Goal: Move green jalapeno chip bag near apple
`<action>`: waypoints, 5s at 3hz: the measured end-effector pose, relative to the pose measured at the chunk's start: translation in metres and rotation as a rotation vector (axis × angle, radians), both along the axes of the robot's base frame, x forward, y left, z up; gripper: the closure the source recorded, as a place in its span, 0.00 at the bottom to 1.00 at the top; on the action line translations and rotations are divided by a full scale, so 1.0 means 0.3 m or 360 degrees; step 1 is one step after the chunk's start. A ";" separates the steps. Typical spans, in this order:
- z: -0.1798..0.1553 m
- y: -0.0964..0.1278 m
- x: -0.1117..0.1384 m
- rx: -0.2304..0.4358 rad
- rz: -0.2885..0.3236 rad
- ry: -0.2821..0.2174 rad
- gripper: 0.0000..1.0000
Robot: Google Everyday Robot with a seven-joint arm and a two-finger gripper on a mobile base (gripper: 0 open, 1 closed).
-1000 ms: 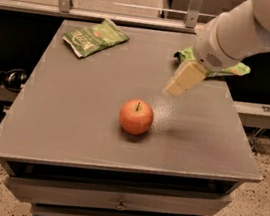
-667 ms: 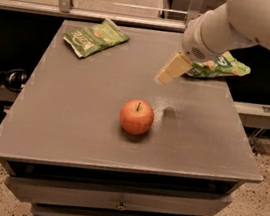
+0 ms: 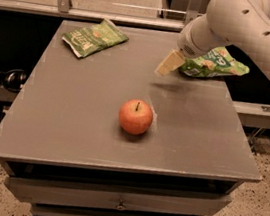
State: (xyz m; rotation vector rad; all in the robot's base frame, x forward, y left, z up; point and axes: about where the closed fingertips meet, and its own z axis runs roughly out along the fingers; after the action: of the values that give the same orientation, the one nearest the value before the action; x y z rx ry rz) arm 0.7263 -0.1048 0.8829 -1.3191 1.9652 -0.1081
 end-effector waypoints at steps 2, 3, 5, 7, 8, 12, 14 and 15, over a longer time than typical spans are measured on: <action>-0.072 -0.118 0.106 -0.0045 -0.0101 0.0025 0.00; -0.071 -0.194 0.108 -0.0071 -0.0138 0.0027 0.00; -0.059 -0.232 0.070 -0.0087 -0.0117 0.0058 0.41; 0.041 -0.163 -0.012 -0.0014 0.0028 0.0005 0.88; 0.104 -0.126 -0.082 0.0055 0.0130 -0.0024 1.00; 0.113 -0.229 -0.612 0.0323 0.0748 0.0232 1.00; 0.099 -0.273 -0.805 0.0377 0.0971 0.0331 1.00; 0.116 -0.245 -0.894 0.0442 0.1063 0.0344 1.00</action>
Offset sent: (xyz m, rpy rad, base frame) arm 0.0428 -0.0666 -0.0228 -0.0492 0.0100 -0.1059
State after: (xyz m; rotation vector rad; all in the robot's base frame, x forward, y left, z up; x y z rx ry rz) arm 0.4581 -0.1782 0.9177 -1.7679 1.5304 0.6259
